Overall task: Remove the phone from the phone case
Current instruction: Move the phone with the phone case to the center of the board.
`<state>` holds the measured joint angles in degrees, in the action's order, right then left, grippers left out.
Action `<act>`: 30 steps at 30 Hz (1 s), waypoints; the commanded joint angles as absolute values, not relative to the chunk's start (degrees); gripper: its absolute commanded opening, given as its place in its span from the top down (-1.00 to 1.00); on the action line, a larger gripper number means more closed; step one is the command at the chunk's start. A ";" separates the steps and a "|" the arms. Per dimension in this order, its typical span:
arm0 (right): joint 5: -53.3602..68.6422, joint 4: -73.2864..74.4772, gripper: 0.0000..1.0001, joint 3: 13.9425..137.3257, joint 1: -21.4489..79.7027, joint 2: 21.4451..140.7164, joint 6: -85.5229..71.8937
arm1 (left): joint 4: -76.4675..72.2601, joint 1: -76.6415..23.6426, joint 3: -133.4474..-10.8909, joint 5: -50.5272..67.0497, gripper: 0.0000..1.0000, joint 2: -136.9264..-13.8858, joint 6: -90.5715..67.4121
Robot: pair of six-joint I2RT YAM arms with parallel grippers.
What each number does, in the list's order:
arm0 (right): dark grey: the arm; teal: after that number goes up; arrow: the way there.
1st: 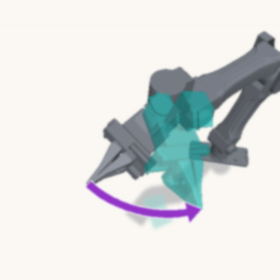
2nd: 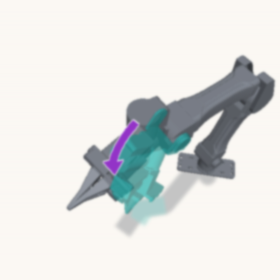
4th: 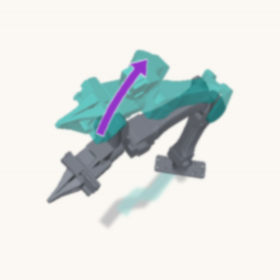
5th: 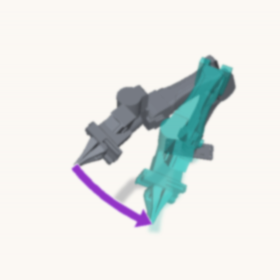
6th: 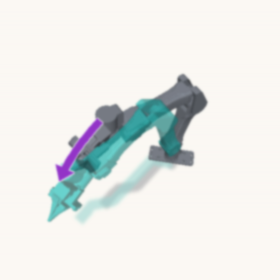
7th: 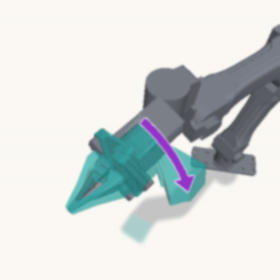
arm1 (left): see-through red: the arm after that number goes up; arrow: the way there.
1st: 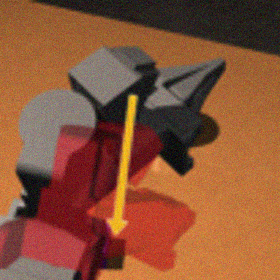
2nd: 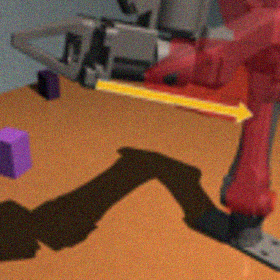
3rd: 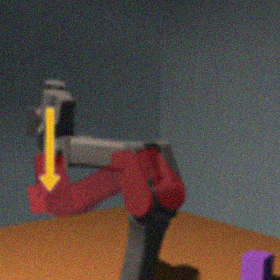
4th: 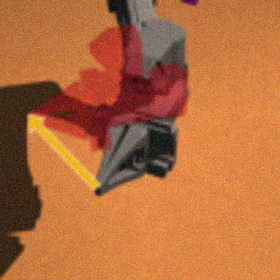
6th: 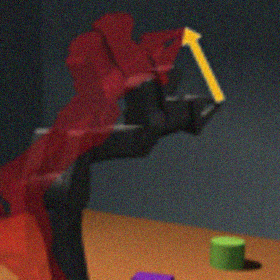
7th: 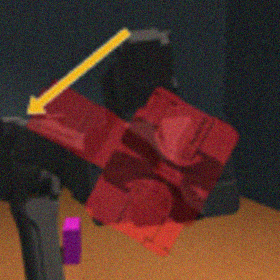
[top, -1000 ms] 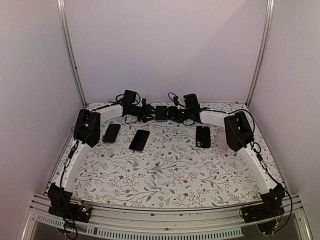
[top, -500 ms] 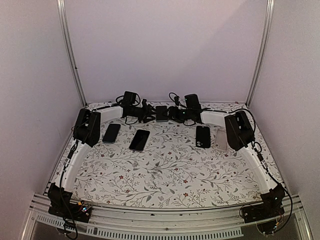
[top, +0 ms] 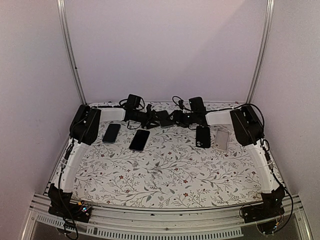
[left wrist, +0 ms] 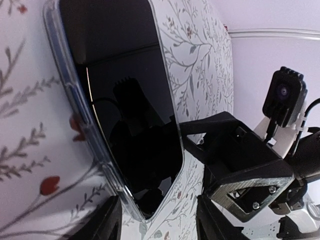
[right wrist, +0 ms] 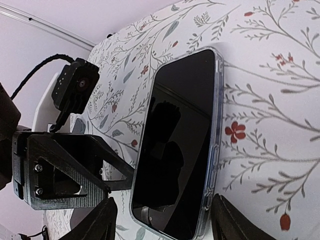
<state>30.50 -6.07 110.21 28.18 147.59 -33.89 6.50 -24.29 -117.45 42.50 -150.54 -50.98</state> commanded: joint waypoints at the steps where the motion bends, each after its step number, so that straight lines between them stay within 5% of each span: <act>1: 31.07 -4.64 -0.31 101.11 29.75 142.77 -36.35 | 5.28 -27.84 -111.23 42.91 -0.03 -145.31 -50.04; 15: 25.00 -7.38 -0.30 76.89 33.51 124.52 -38.49 | -2.51 -32.84 -88.69 39.35 -0.02 -129.62 -50.00; 25: 11.99 8.23 -0.38 80.68 34.84 122.73 -32.19 | -2.23 -32.55 -78.47 33.20 -0.06 -122.40 -47.07; 30: 6.77 12.45 -0.58 84.86 36.30 124.25 -29.12 | -3.11 -31.12 -73.47 31.15 -0.08 -118.83 -45.94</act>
